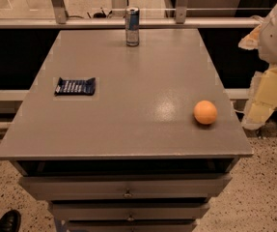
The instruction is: Pick rxbar blueberry
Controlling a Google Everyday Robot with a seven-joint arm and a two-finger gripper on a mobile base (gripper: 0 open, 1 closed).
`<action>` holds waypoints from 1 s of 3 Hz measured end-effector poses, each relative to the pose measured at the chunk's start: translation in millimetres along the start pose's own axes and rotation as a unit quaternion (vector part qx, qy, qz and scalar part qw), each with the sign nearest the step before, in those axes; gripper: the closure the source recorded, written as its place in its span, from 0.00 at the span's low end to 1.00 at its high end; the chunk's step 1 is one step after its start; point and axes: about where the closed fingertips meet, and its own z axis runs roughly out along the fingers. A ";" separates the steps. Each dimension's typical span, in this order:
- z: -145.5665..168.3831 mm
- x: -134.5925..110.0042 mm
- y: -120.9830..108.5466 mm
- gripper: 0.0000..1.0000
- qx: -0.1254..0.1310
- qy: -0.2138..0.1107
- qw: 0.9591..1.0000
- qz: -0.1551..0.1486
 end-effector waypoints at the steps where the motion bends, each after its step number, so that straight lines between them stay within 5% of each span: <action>1: 0.0 0.0 0.0 0.00 0.000 0.000 1.000 0.000; 2: 34.1 -84.7 -16.4 0.00 -0.009 -0.074 0.997 -0.026; 3: 64.2 -164.6 -31.7 0.00 -0.023 -0.137 0.989 -0.040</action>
Offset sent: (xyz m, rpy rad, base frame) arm 0.0957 0.1821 -0.0251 0.2963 -0.0714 0.2213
